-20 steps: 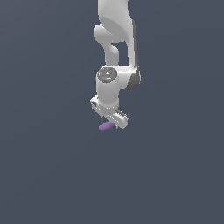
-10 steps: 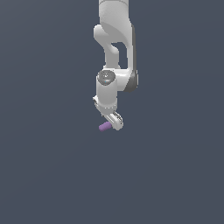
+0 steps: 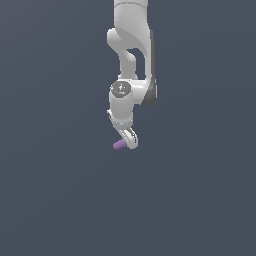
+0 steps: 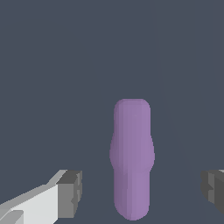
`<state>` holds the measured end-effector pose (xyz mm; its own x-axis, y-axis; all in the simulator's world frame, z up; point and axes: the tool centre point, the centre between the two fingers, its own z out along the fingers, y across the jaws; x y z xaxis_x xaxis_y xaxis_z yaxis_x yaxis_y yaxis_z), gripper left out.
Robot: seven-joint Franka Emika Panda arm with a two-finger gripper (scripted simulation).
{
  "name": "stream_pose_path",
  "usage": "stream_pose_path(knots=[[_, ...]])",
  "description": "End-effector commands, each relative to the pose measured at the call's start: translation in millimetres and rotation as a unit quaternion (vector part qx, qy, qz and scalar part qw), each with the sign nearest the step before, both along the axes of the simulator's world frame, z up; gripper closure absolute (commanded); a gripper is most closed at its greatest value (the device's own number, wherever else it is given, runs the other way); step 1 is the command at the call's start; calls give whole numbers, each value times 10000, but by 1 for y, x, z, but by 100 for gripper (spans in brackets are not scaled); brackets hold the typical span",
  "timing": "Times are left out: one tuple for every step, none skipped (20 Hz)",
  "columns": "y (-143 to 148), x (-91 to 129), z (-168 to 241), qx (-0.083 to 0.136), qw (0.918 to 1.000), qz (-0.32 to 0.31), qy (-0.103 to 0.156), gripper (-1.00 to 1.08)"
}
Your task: Pick up the object and move it to a goal position.
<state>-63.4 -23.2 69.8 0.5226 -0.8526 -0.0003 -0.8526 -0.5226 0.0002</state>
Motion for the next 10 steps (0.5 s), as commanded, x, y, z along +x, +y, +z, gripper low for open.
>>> stream_pose_path(knots=[[0,0,0,0,10000,-1,0,-92],[0,0,0,0,10000,-1,0,-92],[0,0,-1,0,10000,-1,0,-92],[0,0,-3,0,10000,-1,0,-92],[0,0,-5,0,10000,-4,0,-92],[0,0,-8,0,10000,-4,0,-92],[0,-1,-12,0,10000,-7,0,-92],[0,-1,-16,0,10000,-10,0,-92],[0,-1,-21,0,10000,-13,0,-92],[0,-1,-26,-1,10000,-17,0,-92]])
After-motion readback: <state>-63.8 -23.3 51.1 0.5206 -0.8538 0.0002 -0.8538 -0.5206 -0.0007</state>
